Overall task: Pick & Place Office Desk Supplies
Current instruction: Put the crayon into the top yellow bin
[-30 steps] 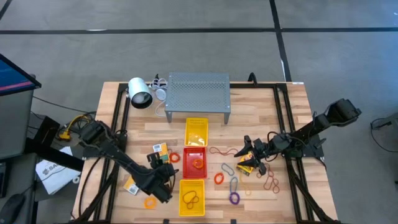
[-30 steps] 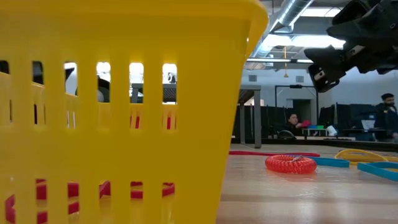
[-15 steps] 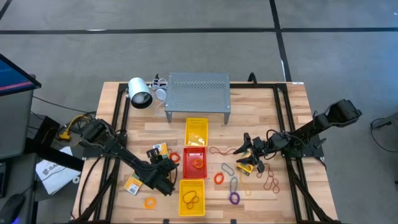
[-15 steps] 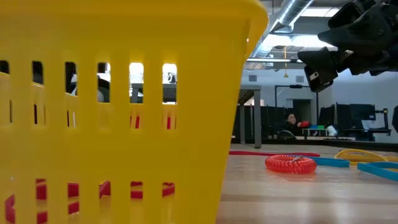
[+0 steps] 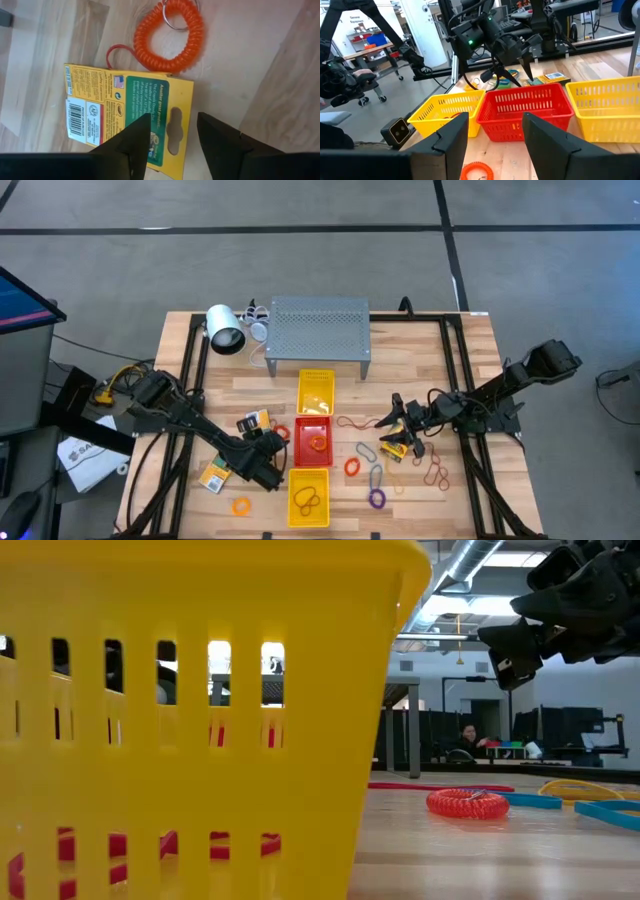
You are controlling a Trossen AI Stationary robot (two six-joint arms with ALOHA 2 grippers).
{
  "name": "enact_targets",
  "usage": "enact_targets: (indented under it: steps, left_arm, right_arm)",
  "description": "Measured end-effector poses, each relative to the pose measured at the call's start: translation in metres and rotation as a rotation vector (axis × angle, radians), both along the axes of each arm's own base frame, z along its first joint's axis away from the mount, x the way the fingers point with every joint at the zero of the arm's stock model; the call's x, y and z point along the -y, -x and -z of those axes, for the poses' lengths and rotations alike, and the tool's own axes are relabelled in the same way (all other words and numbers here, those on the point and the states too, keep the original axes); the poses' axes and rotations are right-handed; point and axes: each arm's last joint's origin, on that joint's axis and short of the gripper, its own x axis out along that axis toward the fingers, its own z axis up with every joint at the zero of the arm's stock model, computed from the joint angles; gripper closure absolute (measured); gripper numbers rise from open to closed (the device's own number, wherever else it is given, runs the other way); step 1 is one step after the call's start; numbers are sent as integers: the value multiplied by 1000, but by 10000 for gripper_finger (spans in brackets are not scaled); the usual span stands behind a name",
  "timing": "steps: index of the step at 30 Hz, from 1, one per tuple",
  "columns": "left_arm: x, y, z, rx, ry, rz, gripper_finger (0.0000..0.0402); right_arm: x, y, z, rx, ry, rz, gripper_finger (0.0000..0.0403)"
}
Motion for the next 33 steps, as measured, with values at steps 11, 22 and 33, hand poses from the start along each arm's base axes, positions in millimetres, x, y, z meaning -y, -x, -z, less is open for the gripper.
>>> enact_targets:
  steps: [11,22,33]
  left_arm:
    - [0,0,0,0,8,0,317]
    - [1,0,0,-10,25,-2,359]
    - [2,0,-1,-11,35,-3,394]
  right_arm:
    - [0,0,0,0,-1,0,221]
    - [0,0,0,1,-1,0,221]
    - [0,0,0,1,-1,0,221]
